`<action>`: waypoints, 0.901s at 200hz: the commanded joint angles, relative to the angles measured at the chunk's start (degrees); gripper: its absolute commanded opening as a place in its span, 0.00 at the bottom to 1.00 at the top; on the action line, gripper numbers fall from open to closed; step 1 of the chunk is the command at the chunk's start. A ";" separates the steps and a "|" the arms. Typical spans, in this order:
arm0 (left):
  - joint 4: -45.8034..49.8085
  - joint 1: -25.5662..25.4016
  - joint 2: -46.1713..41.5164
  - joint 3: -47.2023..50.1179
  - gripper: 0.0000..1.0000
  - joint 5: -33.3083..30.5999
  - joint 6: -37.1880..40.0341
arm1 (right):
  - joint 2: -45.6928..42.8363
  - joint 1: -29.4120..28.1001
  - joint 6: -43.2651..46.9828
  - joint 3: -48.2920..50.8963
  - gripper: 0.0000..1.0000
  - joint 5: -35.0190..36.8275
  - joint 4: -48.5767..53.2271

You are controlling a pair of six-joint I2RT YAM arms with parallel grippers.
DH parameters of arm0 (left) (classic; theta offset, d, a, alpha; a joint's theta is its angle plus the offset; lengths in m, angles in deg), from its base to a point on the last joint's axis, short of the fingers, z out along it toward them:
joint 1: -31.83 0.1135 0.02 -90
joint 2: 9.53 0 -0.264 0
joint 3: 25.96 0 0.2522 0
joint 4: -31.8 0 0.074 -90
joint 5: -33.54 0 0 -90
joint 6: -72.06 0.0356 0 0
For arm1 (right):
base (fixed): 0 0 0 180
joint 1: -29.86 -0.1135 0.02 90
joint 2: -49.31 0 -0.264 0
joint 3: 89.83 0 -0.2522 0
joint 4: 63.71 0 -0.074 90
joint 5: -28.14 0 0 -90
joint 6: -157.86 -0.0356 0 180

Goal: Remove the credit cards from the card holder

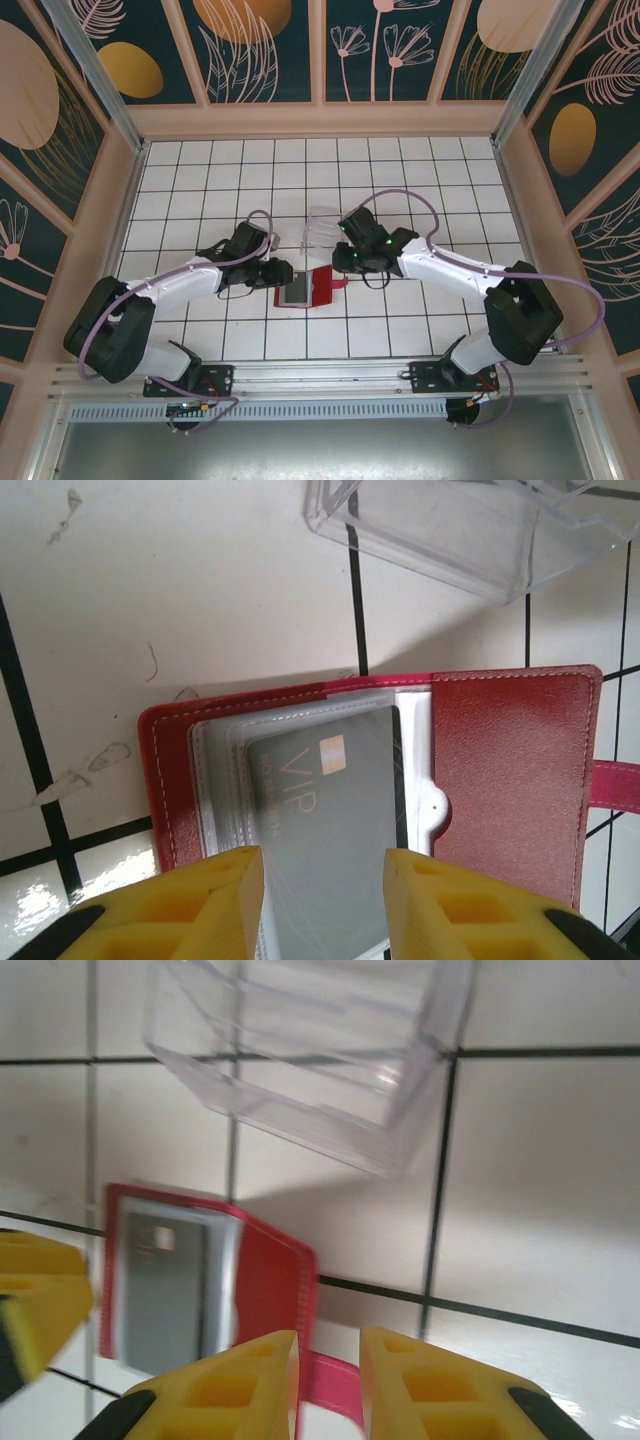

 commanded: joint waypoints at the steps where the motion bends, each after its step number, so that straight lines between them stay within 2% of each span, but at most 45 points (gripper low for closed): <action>1: -1.21 -0.50 0.99 -1.40 0.37 0.54 1.44 | 1.14 0.21 -1.49 -3.50 0.24 -5.10 -0.99; 51: 0.25 -0.44 0.19 -1.79 0.37 -2.12 1.92 | 7.29 -0.71 -3.87 -4.18 0.24 -16.73 -9.85; 92: 2.39 -0.47 -0.37 -4.39 0.38 -8.10 2.47 | 12.30 -1.54 -3.89 -1.35 0.22 -14.05 -10.33; 125: 0.90 -0.40 2.84 -6.62 0.38 -8.91 3.67 | 14.02 -1.94 -4.65 3.88 0.20 -12.84 -12.92; 157: -2.04 -0.39 8.10 -8.36 0.38 -6.19 3.77 | 15.48 -2.48 -5.07 6.61 0.19 -12.00 -14.31; 180: -2.27 -0.39 9.54 -8.68 0.39 -8.00 3.78 | 15.97 -2.86 -5.19 7.85 0.17 -11.70 -14.70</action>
